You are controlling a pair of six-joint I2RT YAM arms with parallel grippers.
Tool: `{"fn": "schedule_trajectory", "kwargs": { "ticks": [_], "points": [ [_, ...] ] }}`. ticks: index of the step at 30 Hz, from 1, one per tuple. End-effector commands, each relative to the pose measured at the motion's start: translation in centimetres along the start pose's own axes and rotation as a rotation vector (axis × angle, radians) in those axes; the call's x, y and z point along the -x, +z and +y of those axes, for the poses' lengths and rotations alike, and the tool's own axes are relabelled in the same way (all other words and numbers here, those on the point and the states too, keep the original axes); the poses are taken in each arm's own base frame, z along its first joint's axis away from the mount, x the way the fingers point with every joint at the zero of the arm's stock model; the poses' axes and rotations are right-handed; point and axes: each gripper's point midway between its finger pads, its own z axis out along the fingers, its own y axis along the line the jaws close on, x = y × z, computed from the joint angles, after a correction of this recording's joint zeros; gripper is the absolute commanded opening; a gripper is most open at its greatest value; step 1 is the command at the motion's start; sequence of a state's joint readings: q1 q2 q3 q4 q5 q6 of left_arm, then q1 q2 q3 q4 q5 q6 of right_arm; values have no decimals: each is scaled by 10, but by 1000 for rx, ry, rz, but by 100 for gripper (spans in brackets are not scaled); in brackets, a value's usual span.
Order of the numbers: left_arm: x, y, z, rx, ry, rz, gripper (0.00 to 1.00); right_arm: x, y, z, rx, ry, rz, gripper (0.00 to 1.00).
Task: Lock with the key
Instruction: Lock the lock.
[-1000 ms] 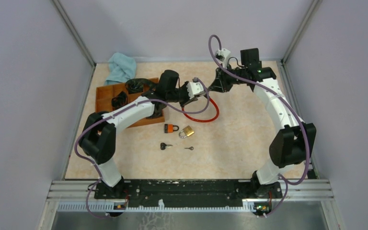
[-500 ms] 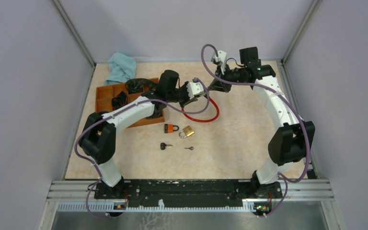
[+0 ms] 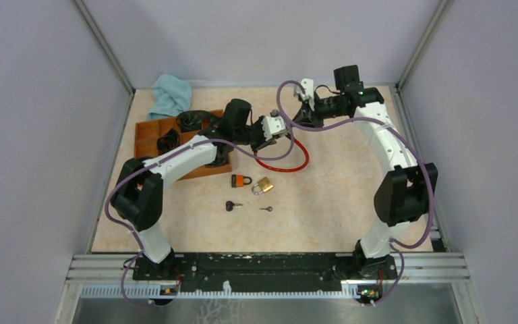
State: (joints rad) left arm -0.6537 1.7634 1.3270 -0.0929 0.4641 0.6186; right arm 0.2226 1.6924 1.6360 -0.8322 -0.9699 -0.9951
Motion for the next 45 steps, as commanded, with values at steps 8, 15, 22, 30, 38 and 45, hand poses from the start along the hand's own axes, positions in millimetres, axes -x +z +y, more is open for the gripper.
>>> {"fn": "schedule_trajectory", "kwargs": {
  "ticks": [8, 15, 22, 30, 38, 45],
  "points": [
    [7, 5, -22, -102, -9, -29, 0, 11, 4, -11, 36, -237, -19, 0],
    [9, 5, -22, -106, 2, -35, 0, 9, 2, -9, 41, -268, -2, 0],
    [6, 5, -21, -107, 11, -27, 0, 8, 1, -8, 43, -298, 2, 0],
    [-3, 4, -21, -96, 23, -7, 0, 15, -7, -10, 24, -264, -8, 0],
    [-13, 1, -21, -77, 52, 24, 0, 21, -15, -12, 8, -230, -18, 0],
    [-22, 0, -22, -69, 63, 47, 0, 19, -21, -15, -11, -201, 3, 0]
  ]
}}
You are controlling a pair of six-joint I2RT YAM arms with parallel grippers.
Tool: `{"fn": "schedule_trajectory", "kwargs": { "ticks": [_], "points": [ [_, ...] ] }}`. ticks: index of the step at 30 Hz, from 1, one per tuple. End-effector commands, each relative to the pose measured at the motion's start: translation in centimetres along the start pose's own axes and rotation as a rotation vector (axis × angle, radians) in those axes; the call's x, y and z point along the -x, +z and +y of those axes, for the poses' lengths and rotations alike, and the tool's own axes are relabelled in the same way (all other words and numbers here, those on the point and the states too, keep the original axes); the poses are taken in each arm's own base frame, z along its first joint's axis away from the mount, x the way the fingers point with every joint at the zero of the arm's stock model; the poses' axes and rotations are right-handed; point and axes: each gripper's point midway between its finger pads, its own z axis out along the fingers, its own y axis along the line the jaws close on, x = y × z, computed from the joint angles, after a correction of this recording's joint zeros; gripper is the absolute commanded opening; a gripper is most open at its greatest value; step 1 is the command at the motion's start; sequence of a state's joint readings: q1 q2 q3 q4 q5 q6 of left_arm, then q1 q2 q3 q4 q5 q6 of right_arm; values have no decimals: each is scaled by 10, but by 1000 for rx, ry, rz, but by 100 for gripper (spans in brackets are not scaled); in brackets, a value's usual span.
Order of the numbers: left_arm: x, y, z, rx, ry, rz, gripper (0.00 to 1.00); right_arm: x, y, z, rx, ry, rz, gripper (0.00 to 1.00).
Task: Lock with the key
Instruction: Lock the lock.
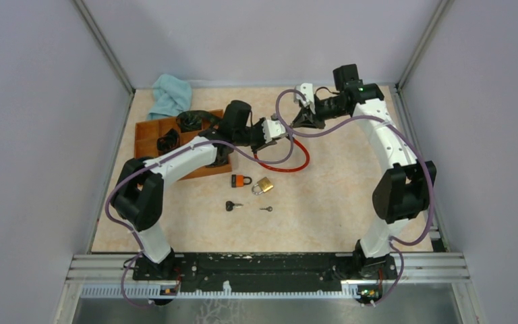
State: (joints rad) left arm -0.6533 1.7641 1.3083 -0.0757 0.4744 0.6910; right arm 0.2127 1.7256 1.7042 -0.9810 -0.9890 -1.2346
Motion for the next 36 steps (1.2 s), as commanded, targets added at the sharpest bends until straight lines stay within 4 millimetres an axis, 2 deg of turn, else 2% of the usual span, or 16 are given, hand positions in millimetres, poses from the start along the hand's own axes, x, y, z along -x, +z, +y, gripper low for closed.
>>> {"fn": "schedule_trajectory", "kwargs": {
  "ticks": [1, 11, 23, 36],
  "points": [
    [-17, -2, -22, -59, -8, 52, 0, 19, -19, -20, -73, -56, 0, 0],
    [-23, -2, -24, -55, -8, 68, 0, 18, -25, -18, -80, -39, 24, 0],
    [-30, -4, -28, -50, -16, 83, 0, 16, -33, -26, -127, 32, 52, 0],
    [-28, -5, -26, -42, -19, 76, 0, 22, -40, -26, -139, 49, 46, 0]
  ]
}}
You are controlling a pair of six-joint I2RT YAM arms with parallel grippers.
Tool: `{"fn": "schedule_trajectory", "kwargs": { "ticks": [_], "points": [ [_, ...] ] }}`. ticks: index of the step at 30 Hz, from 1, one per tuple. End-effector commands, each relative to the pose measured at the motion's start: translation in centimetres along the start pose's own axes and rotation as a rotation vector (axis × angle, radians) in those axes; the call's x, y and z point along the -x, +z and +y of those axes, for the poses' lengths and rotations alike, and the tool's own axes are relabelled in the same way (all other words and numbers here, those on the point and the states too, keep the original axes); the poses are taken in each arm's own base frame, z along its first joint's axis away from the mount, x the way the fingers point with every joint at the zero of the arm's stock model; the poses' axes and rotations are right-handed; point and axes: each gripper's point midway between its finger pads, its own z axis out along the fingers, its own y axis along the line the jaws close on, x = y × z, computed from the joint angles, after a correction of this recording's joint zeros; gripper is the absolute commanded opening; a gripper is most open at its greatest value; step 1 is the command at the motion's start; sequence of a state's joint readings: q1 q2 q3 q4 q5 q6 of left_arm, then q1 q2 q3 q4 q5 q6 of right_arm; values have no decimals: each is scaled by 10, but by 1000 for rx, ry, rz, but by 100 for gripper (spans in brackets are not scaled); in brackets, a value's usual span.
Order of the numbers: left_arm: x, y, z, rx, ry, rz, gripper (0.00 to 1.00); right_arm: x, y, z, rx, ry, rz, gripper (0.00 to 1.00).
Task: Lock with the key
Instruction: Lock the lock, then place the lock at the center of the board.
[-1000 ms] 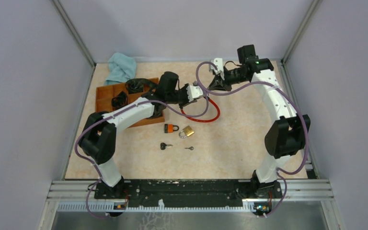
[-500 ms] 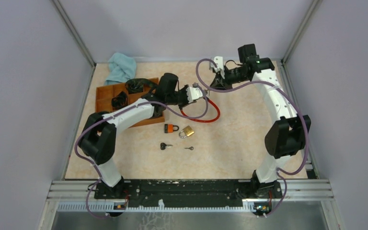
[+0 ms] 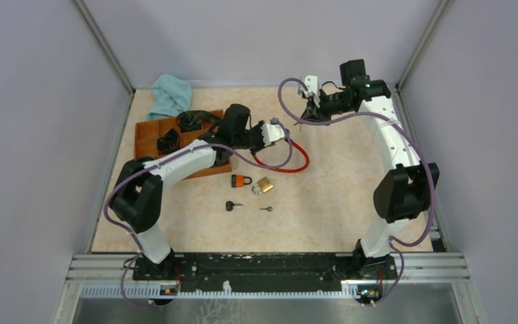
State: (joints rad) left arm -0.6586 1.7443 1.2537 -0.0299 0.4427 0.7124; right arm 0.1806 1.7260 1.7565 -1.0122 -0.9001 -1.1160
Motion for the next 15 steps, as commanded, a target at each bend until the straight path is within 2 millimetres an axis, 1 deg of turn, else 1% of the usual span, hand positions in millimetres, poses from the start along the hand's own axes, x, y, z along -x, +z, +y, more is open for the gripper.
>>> {"fn": "schedule_trajectory", "kwargs": {
  "ticks": [1, 4, 8, 10, 12, 15],
  "points": [
    [-19, -3, -24, -69, -48, 65, 0, 33, -24, -14, -75, -63, -48, 0],
    [-18, -3, -23, -67, -50, 62, 0, 33, -28, -16, -90, -42, -55, 0],
    [-13, -3, -16, -43, -66, 56, 0, 30, -35, -26, -140, 27, -67, 0],
    [-9, -3, -9, -19, -102, 54, 0, 25, -38, -35, -190, 90, -73, 0],
    [-2, -2, -1, 3, -143, 44, 0, 28, -50, -41, -261, 124, -86, 0],
    [7, -2, 13, 30, -209, 21, 0, 23, -62, -49, -349, 177, -103, 0]
  ]
}}
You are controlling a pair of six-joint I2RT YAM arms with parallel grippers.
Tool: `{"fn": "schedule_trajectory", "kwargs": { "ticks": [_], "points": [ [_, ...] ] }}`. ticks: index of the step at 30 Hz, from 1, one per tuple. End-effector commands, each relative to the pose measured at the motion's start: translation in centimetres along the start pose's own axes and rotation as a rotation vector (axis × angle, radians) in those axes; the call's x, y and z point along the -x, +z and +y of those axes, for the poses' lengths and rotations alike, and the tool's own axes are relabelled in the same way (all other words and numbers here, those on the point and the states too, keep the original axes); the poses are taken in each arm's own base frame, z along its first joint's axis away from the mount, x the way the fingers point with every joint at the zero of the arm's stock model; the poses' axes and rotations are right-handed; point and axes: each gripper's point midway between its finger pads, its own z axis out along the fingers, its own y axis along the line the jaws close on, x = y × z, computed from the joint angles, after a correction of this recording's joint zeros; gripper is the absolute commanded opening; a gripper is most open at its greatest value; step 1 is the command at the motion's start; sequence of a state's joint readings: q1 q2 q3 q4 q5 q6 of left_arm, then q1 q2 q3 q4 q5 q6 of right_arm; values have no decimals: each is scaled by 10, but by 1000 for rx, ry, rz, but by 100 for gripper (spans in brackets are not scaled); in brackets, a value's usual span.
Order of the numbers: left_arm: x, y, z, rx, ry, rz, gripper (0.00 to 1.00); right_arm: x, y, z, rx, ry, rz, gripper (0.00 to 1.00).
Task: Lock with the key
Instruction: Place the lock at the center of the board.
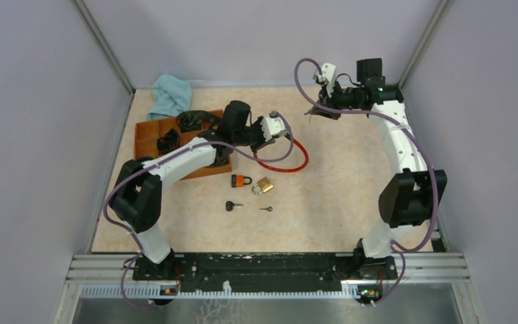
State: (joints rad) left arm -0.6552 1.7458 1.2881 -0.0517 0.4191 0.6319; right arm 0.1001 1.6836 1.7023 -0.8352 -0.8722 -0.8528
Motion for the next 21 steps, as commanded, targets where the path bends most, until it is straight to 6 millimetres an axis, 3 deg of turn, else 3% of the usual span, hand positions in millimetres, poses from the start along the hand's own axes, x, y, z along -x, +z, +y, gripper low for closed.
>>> {"fn": "schedule_trajectory", "kwargs": {
  "ticks": [1, 5, 12, 21],
  "points": [
    [7, 0, 11, 14, -157, 1, 0, 36, -35, -20, -196, 21, -104, 0],
    [26, -8, 33, 36, -246, -57, 0, 31, -50, -20, -287, 46, -113, 0],
    [63, -18, 48, 29, -393, -158, 0, 10, -68, -4, -377, 103, -88, 0],
    [82, -6, 37, -102, -647, -201, 0, -16, -81, 19, -413, 211, -36, 0]
  ]
}}
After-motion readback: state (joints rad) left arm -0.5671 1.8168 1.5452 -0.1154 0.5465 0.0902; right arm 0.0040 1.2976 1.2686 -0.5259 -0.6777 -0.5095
